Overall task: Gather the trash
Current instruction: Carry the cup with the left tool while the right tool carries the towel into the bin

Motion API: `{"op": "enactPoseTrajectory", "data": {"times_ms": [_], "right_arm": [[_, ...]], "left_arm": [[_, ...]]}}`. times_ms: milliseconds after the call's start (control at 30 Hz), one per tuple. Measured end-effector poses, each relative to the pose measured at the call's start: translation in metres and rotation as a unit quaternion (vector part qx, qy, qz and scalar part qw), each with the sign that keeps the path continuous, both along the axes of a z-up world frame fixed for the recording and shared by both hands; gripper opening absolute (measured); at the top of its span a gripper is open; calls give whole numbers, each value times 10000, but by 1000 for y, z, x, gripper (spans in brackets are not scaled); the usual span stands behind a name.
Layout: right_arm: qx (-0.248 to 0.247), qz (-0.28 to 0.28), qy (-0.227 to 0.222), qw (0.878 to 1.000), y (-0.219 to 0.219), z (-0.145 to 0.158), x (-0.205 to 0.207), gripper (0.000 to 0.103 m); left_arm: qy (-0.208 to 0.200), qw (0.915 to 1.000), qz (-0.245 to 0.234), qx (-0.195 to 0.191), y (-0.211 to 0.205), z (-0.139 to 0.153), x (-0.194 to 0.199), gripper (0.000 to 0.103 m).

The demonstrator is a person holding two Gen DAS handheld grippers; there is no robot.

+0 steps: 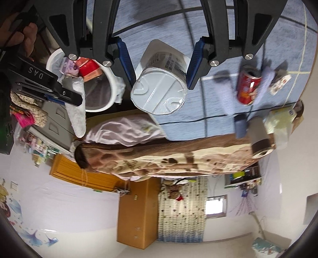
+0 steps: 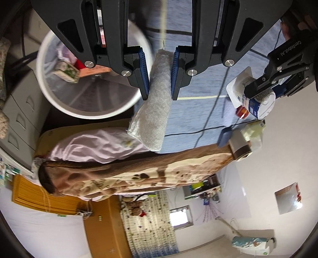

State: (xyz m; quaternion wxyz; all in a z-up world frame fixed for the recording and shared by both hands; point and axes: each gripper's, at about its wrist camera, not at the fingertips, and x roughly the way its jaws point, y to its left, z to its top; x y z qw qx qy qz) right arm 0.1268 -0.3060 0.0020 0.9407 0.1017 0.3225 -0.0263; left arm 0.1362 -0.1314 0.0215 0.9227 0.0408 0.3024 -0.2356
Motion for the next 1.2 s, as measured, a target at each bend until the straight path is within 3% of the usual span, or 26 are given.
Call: {"op": "enactPoseTrajectory", "data": {"times_ms": [267,633,1200], "right_arm": [[-98,-422,34,9991,-30,-1,-13,22],[-101,-802,420,9958,-68,-21,-25,22],[-197,-998,821,9914,-92,-38,-29,23]], "left_arm": [[24,9988,-485,-27,-51,3,-3,52],[166,9949,-988,71,-108,-9,-5,52],[367,9901,-1344,146,-151,-27,-5,52]]}}
